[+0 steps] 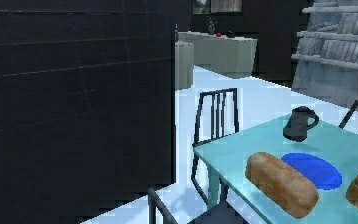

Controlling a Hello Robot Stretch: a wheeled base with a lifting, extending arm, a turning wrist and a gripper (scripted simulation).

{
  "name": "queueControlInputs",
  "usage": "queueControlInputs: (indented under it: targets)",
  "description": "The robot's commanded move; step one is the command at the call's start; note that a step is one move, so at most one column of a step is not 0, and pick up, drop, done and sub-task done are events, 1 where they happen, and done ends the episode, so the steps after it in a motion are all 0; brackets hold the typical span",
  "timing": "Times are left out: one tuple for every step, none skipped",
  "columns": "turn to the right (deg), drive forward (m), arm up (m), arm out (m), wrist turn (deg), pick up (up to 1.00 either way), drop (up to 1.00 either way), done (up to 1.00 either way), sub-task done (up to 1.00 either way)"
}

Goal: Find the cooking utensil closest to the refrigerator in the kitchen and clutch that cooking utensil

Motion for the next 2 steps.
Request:
queueControlInputs:
  targets:
    - [0.0, 0.0, -0.3, 0.0, 0.0, 0.0, 0.0, 0.0, 0.0]
    - [0.0, 0.0, 0.0, 0.0, 0.0, 1.0, 0.0, 0.0, 0.0]
